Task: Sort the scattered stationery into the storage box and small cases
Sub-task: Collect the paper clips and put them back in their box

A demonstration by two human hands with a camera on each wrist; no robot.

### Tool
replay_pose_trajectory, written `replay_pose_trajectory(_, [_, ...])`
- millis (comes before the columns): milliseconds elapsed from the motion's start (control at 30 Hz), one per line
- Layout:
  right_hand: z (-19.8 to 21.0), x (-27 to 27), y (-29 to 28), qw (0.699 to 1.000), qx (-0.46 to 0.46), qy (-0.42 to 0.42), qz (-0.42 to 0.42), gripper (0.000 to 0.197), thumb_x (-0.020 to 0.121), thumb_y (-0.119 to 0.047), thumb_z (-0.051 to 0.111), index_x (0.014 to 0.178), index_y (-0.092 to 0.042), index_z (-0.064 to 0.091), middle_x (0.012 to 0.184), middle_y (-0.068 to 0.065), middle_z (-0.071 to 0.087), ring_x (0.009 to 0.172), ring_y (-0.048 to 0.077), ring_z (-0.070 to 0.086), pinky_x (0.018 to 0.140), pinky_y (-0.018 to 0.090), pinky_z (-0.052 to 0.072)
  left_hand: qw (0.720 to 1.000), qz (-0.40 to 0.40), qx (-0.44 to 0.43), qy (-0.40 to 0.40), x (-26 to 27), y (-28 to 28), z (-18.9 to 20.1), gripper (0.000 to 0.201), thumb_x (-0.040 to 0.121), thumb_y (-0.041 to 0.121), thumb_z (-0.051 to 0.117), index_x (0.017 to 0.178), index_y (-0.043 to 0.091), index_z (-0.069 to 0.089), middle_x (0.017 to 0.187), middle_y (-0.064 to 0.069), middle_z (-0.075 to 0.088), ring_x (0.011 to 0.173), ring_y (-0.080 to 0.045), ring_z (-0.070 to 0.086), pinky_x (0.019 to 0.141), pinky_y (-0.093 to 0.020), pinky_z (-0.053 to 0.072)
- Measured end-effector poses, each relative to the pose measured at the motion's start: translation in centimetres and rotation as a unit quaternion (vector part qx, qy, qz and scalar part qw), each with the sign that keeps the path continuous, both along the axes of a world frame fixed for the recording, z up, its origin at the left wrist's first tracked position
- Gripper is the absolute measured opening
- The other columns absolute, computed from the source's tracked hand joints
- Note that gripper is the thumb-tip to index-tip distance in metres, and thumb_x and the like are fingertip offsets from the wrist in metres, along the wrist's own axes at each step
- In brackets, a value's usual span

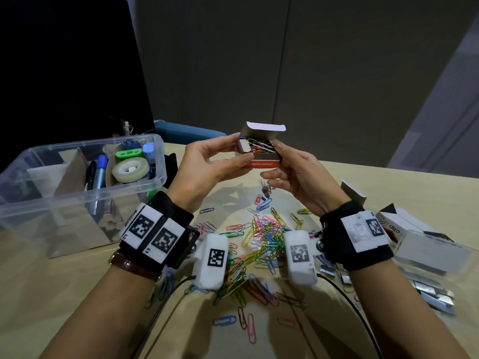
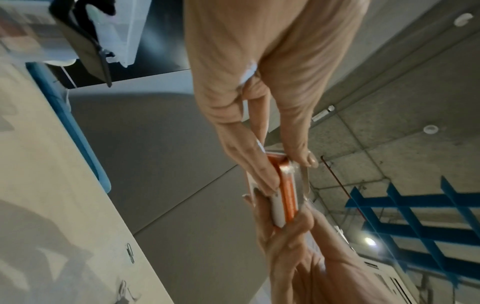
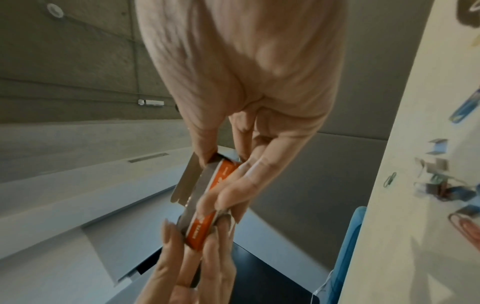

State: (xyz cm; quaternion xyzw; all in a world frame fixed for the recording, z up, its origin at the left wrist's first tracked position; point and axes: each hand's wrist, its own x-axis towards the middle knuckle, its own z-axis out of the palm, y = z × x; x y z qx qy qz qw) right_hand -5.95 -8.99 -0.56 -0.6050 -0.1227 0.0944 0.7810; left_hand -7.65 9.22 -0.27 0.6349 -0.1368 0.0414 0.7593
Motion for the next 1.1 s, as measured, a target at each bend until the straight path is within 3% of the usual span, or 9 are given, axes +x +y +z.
replay_pose_trajectory(100, [0.3,-0.1,0.0,0.999,0.033,-0.002,0.019,0.04,0.092,-0.037,0.054,0.127,-0.018,0.06,0.086,0.004,0.073,0.062,0.008,0.068,0.056,0.017,0.056,1.0,-0.009,-0.015,0.0,-0.1,0.1,0.4,0.054,0.069,0.01,0.072,0.121,0.02,0.062,0.114,-0.016,0.063,0.095,-0.027,0.071,0.072,-0.029,0.06])
replay_pose_trajectory(167, [0.4,-0.3,0.1,0.998,0.049,-0.011,0.031,0.041,0.088,-0.039,0.054,0.126,-0.025,0.06,0.089,0.003,0.072,0.063,0.008,0.067,0.055,0.017,0.054,1.0,-0.013,-0.017,-0.005,-0.2,0.0,0.6,0.052,0.068,0.01,0.072,0.118,0.023,0.062,0.116,-0.017,0.059,0.094,-0.029,0.071,0.07,-0.029,0.06])
replay_pose_trajectory(367, [0.6,-0.7,0.3,0.998,0.013,-0.044,0.037,0.049,0.087,-0.049,0.049,0.128,-0.024,0.058,0.095,0.003,0.071,0.066,0.012,0.067,0.059,0.02,0.056,0.999,-0.018,0.004,-0.028,-0.4,0.1,0.8,0.041,0.079,0.009,0.068,0.12,0.01,0.063,0.118,-0.018,0.061,0.093,-0.031,0.071,0.074,-0.031,0.06])
replay_pose_trajectory(533, [0.6,-0.7,0.2,0.997,-0.028,-0.07,0.01,0.033,0.099,-0.037,0.045,0.126,-0.022,0.057,0.09,-0.002,0.071,0.063,0.013,0.067,0.06,0.021,0.057,0.997,-0.038,0.042,-0.044,-0.5,0.4,1.0,0.038,0.087,0.003,0.062,0.125,0.008,0.062,0.117,-0.013,0.064,0.097,-0.028,0.071,0.08,-0.033,0.059])
replay_pose_trajectory(633, [0.8,-0.7,0.2,0.997,-0.041,-0.067,0.013,0.041,0.102,-0.045,0.033,0.134,-0.03,0.055,0.095,0.002,0.072,0.065,0.015,0.068,0.065,0.025,0.057,0.997,-0.036,0.048,-0.05,-0.5,0.7,1.2,0.034,0.091,0.004,0.058,0.123,0.011,0.062,0.113,-0.007,0.068,0.096,-0.025,0.071,0.078,-0.029,0.059])
replay_pose_trajectory(733, [0.9,-0.7,0.1,0.997,-0.03,-0.073,0.023,0.04,0.102,-0.042,0.036,0.139,-0.036,0.05,0.103,0.005,0.07,0.068,0.015,0.068,0.066,0.024,0.057,0.998,-0.047,0.027,-0.046,-0.5,0.9,1.3,0.036,0.089,0.008,0.06,0.125,0.01,0.061,0.117,-0.011,0.066,0.098,-0.027,0.071,0.08,-0.029,0.058])
replay_pose_trajectory(933, [0.9,-0.7,-0.3,0.997,0.002,-0.062,0.036,0.041,0.094,-0.04,0.045,0.132,-0.03,0.056,0.094,0.001,0.072,0.065,0.008,0.066,0.06,0.018,0.054,0.996,-0.081,-0.003,-0.024,-0.7,0.7,1.4,0.049,0.083,0.014,0.061,0.132,0.014,0.057,0.124,-0.013,0.063,0.104,-0.028,0.069,0.079,-0.028,0.059])
replay_pose_trajectory(1033, [0.9,-0.6,-0.2,0.998,0.008,-0.059,0.024,0.044,0.093,-0.04,0.047,0.134,-0.024,0.054,0.087,0.001,0.07,0.06,0.009,0.064,0.054,0.017,0.053,0.997,-0.072,-0.018,-0.028,-0.6,0.5,1.4,0.047,0.078,0.014,0.064,0.125,0.023,0.061,0.115,-0.009,0.063,0.101,-0.028,0.069,0.073,-0.026,0.059])
replay_pose_trajectory(1100, [0.8,-0.6,-0.2,0.998,0.008,-0.064,0.022,0.039,0.097,-0.037,0.046,0.133,-0.028,0.055,0.089,0.001,0.069,0.058,0.01,0.062,0.052,0.018,0.052,0.997,-0.062,-0.021,-0.039,-0.6,0.5,1.4,0.045,0.077,0.013,0.065,0.121,0.023,0.062,0.113,-0.011,0.062,0.098,-0.03,0.07,0.071,-0.025,0.059])
